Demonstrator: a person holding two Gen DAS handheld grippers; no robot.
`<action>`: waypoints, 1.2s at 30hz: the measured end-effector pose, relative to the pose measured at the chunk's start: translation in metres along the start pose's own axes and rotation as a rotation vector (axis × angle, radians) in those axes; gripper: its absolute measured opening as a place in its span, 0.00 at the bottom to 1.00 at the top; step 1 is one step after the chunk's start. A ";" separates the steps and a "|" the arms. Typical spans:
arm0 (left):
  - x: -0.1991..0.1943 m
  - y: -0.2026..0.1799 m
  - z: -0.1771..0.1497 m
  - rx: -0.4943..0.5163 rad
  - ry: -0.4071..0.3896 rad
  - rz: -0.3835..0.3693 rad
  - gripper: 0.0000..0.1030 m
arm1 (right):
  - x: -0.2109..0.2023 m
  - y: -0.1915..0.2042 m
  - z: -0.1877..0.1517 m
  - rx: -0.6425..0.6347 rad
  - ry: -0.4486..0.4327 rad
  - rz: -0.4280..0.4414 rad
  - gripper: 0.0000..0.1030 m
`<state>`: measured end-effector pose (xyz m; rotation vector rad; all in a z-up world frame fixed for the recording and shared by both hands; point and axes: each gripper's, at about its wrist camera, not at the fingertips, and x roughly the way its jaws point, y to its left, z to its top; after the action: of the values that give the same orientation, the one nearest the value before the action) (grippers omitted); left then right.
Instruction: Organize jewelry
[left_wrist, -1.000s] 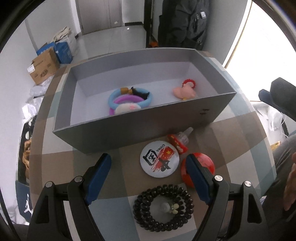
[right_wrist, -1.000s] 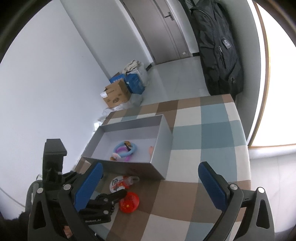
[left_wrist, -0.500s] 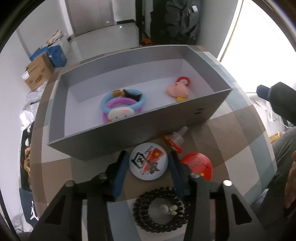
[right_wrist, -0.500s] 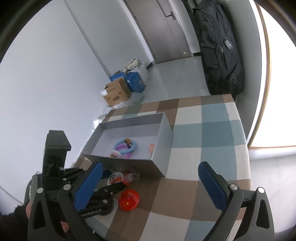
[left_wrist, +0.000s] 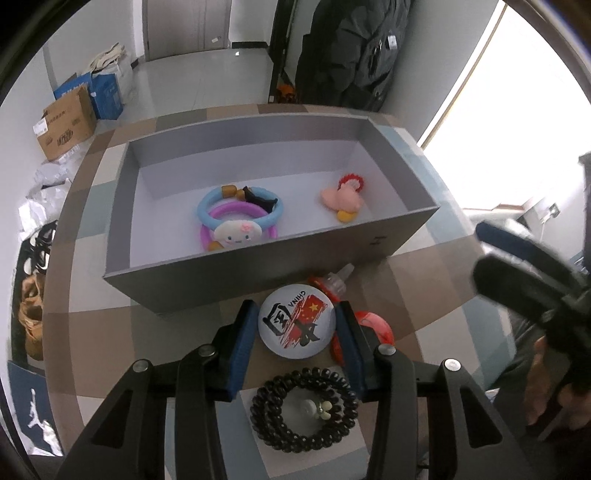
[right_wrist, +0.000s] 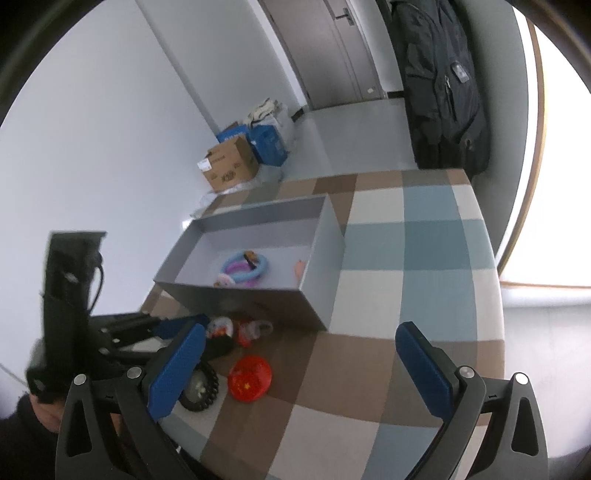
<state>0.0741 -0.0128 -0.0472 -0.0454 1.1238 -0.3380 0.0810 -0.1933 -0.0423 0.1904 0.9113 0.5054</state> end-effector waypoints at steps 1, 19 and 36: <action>-0.003 0.001 0.000 -0.009 -0.009 -0.011 0.37 | 0.001 -0.001 -0.001 -0.001 0.007 -0.004 1.00; -0.036 0.031 0.009 -0.173 -0.132 -0.145 0.37 | 0.038 0.037 -0.033 -0.225 0.204 -0.030 0.71; -0.038 0.033 0.007 -0.156 -0.131 -0.167 0.37 | 0.056 0.080 -0.047 -0.444 0.179 -0.119 0.37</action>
<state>0.0736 0.0284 -0.0178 -0.2965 1.0164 -0.3893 0.0451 -0.0987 -0.0814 -0.3145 0.9548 0.6071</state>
